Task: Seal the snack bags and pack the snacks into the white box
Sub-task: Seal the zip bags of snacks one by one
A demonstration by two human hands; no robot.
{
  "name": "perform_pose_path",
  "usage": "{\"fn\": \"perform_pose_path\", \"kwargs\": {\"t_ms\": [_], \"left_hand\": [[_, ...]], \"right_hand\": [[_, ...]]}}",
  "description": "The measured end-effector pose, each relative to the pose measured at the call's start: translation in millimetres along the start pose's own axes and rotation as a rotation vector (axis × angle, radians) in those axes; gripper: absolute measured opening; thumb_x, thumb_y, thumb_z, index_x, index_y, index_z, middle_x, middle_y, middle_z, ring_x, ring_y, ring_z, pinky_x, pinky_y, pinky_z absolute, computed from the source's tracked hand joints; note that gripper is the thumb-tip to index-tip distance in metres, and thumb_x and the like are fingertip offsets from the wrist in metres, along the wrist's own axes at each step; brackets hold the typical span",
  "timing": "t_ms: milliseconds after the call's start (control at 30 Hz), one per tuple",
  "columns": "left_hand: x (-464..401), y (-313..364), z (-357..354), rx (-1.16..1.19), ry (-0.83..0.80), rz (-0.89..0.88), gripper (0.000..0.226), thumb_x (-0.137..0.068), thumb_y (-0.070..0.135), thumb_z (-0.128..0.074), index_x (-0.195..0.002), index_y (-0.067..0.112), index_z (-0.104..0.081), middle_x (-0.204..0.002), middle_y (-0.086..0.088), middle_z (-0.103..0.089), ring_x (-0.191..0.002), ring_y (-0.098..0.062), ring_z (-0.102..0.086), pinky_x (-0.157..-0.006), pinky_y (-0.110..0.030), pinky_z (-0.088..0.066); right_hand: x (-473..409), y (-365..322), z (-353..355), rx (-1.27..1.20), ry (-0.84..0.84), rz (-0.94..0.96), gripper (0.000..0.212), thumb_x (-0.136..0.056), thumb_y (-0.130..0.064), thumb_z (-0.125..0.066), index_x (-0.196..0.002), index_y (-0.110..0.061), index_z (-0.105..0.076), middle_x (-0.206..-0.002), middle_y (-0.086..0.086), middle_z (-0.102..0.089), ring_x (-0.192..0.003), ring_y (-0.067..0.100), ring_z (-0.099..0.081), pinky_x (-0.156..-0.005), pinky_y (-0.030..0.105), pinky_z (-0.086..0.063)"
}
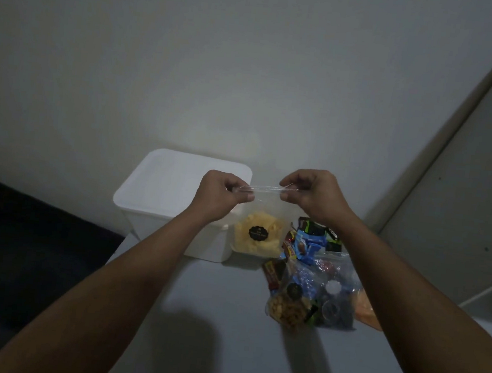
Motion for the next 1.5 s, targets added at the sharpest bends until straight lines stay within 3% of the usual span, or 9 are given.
{"fn": "perform_pose_path", "kwargs": {"t_ms": [233, 433, 667, 767, 900, 1000, 1233, 1367, 1500], "left_hand": [[-2.2, 5.4, -0.3, 0.078, 0.078, 0.021, 0.009, -0.073, 0.011, -0.080, -0.079, 0.006, -0.075, -0.077, -0.008, -0.070, -0.069, -0.013, -0.059, -0.061, -0.017, -0.044], [-4.8, 4.5, -0.7, 0.098, 0.057, -0.005, 0.009, -0.073, 0.010, -0.080, -0.076, 0.014, -0.072, -0.083, 0.001, -0.068, -0.079, -0.020, -0.059, -0.073, -0.028, -0.046], [-4.7, 3.3, -6.9, 0.087, 0.039, 0.014, 0.024, -0.072, 0.015, -0.081, -0.094, 0.015, -0.069, -0.098, 0.003, -0.063, -0.087, -0.018, -0.058, -0.080, -0.037, -0.052], [1.1, 1.9, -14.4, 0.114, 0.129, 0.208, 0.045, -0.073, 0.026, -0.081, -0.105, 0.013, -0.052, -0.101, -0.002, -0.050, -0.083, -0.017, -0.055, -0.077, -0.036, -0.054], [8.0, 0.3, -32.4, 0.414, -0.091, 0.536, 0.037, -0.081, 0.035, -0.072, -0.089, 0.003, -0.057, -0.076, -0.011, -0.052, -0.058, -0.022, -0.057, -0.059, -0.036, -0.058], [11.2, -2.1, -36.9, 0.335, -0.146, 0.554, 0.018, -0.085, 0.017, -0.066, -0.083, 0.000, -0.060, -0.070, -0.012, -0.056, -0.054, -0.021, -0.059, -0.053, -0.032, -0.057], [13.9, -7.4, -34.9, 0.141, -0.131, 0.501, 0.008, -0.072, 0.001, -0.056, -0.069, 0.004, -0.049, -0.062, -0.015, -0.048, -0.047, -0.025, -0.049, -0.045, -0.023, -0.044], [17.3, -10.8, -35.4, 0.091, -0.182, 0.500, 0.012, -0.071, 0.006, -0.059, -0.064, 0.007, -0.050, -0.061, -0.013, -0.049, -0.051, -0.026, -0.051, -0.050, -0.027, -0.045], [11.2, -6.7, -30.4, 0.170, -0.063, 0.372, 0.017, -0.084, 0.026, -0.062, -0.088, 0.012, -0.055, -0.085, -0.008, -0.057, -0.075, -0.024, -0.057, -0.058, -0.031, -0.050]], "right_hand": [[0.1, -12.8, -0.1, -0.006, -0.005, 0.036, 0.020, -0.077, -0.009, -0.078, -0.097, -0.011, -0.073, -0.083, 0.002, -0.070, -0.069, 0.001, -0.062, -0.062, 0.009, -0.047], [6.1, -17.7, -3.0, -0.118, -0.148, -0.063, 0.017, -0.088, -0.022, -0.068, -0.094, -0.008, -0.074, -0.082, 0.006, -0.074, -0.067, 0.010, -0.067, -0.065, 0.031, -0.058], [8.1, -19.5, -5.8, -0.127, -0.266, -0.124, 0.012, -0.089, -0.011, -0.066, -0.090, -0.002, -0.074, -0.079, 0.011, -0.074, -0.064, 0.015, -0.067, -0.058, 0.028, -0.058], [10.6, -17.2, -8.1, -0.147, -0.219, -0.154, 0.014, -0.090, -0.008, -0.064, -0.092, 0.003, -0.072, -0.081, 0.014, -0.072, -0.067, 0.020, -0.068, -0.061, 0.031, -0.060], [15.6, -12.3, -14.0, -0.114, -0.201, -0.160, 0.013, -0.089, -0.007, -0.065, -0.090, 0.004, -0.072, -0.077, 0.015, -0.072, -0.061, 0.017, -0.069, -0.058, 0.028, -0.060], [17.9, -5.8, -18.8, -0.049, -0.184, -0.178, 0.010, -0.086, -0.007, -0.068, -0.086, 0.002, -0.074, -0.071, 0.012, -0.072, -0.055, 0.010, -0.067, -0.055, 0.025, -0.057], [20.2, -2.3, -8.7, 0.425, 0.244, -0.023, 0.016, -0.084, -0.013, -0.061, -0.081, -0.011, -0.076, -0.071, 0.005, -0.073, -0.062, 0.020, -0.065, -0.061, 0.031, -0.056], [17.4, -3.5, -9.3, 0.489, 0.231, 0.038, 0.017, -0.087, -0.017, -0.059, -0.086, -0.013, -0.076, -0.074, 0.005, -0.073, -0.065, 0.022, -0.066, -0.062, 0.034, -0.057], [15.0, -6.0, -11.7, 0.534, 0.157, 0.126, 0.018, -0.090, -0.016, -0.058, -0.093, -0.013, -0.075, -0.086, 0.006, -0.075, -0.078, 0.027, -0.068, -0.069, 0.035, -0.055]]}}
Point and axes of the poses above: each hand's wrist, its own x-axis away from the middle knuckle, its own z-axis out of the back of the hand, y = z × x, the point moved 4 cm from there along -x, towards the middle knuckle
